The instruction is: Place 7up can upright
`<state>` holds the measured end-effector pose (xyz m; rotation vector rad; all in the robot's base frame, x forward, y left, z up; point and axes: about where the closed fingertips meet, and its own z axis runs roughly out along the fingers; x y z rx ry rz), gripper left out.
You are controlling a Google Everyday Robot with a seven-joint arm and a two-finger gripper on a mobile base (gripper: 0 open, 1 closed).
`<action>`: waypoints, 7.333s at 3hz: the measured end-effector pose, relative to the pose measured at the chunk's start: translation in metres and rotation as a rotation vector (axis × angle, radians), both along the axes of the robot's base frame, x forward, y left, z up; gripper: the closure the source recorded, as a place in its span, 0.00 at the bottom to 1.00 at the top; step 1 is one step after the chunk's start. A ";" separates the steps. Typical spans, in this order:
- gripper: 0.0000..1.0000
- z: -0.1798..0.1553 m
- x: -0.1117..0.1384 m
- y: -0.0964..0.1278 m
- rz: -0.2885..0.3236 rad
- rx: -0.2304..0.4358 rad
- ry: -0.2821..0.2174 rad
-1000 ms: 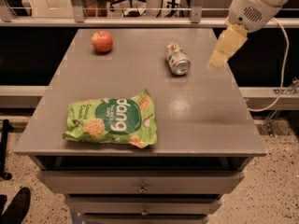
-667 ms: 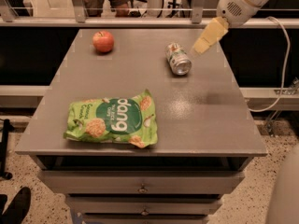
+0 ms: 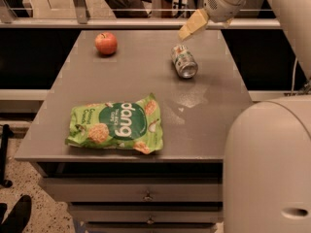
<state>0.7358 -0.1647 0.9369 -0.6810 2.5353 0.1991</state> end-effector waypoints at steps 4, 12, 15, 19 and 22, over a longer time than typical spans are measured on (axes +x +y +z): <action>0.00 -0.067 0.026 0.039 -0.175 -0.088 0.209; 1.00 0.077 0.008 0.002 0.275 0.436 -0.575; 1.00 0.113 -0.011 0.056 0.515 0.613 -0.833; 1.00 0.072 -0.029 0.057 0.797 0.576 -0.966; 1.00 0.019 -0.060 0.021 0.767 0.680 -0.924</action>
Offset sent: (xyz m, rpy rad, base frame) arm 0.0378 0.0265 -0.0494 -0.1069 0.1941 -0.2359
